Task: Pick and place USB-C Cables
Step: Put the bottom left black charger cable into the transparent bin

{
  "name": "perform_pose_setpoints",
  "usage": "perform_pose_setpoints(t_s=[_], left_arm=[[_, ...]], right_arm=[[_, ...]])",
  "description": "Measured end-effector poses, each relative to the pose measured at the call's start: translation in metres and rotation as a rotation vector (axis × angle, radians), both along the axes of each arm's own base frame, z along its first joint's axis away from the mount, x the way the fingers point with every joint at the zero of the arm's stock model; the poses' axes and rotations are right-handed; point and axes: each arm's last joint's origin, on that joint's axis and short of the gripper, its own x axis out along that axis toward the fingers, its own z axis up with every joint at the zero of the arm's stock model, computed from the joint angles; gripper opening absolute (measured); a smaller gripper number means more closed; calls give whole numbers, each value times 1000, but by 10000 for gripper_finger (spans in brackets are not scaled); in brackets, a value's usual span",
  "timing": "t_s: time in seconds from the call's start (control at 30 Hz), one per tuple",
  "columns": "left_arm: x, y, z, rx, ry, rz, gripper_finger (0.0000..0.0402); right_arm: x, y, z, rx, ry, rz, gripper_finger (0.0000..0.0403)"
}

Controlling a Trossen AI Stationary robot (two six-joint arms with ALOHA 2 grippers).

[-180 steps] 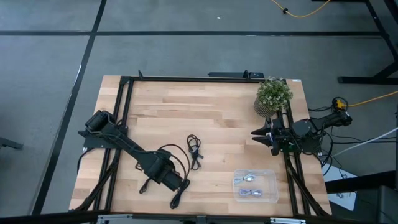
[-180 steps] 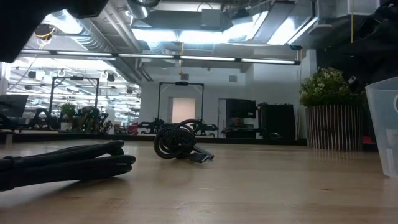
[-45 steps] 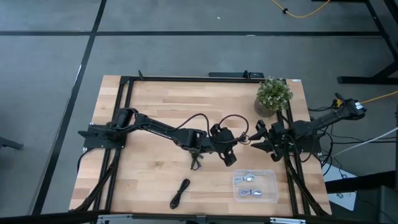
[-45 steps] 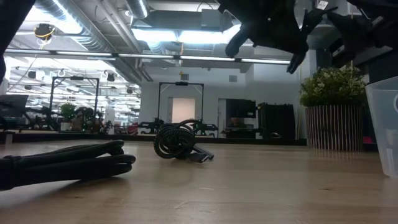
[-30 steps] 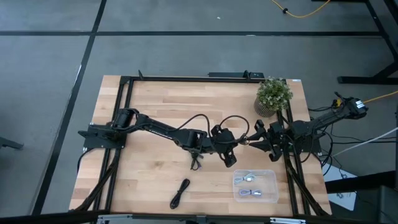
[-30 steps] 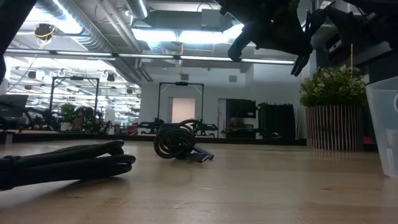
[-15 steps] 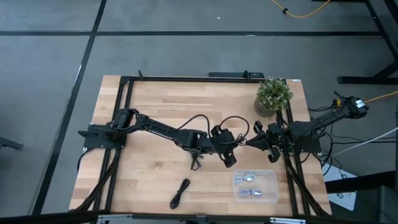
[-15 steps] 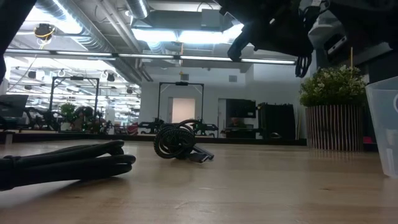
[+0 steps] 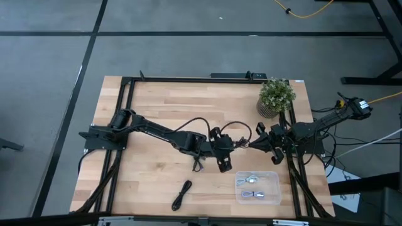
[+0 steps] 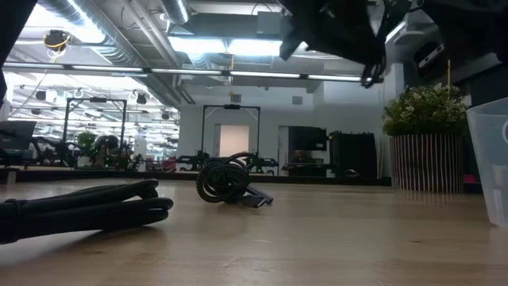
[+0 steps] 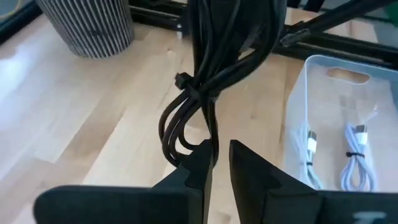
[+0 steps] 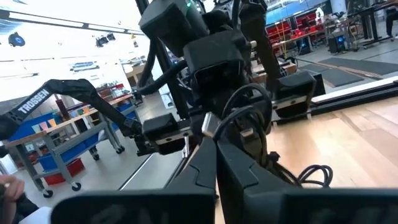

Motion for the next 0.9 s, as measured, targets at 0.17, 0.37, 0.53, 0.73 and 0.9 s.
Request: perform_pose_setpoints(t_s=[0.17, 0.37, 0.53, 0.73, 0.9], left_arm=[[-14, 1, 7, 54, 86, 31, 51], [-29, 6, 15, 64, 161, 82, 47], [-33, 7, 11, 93, 214, 103, 50], [-40, 9, 7, 87, 279, 155, 46], [-43, 9, 5, 74, 298, 183, 46]], right_arm=[[0, 1, 0, 8, 6, 29, 0], [-3, 8, -1, 99, 48, 242, 0], [-10, 19, 1, 205, 95, 471, 0], [-19, 35, -6, 336, 283, 651, 0], [-26, 45, -20, 378, 483, 661, 1]])
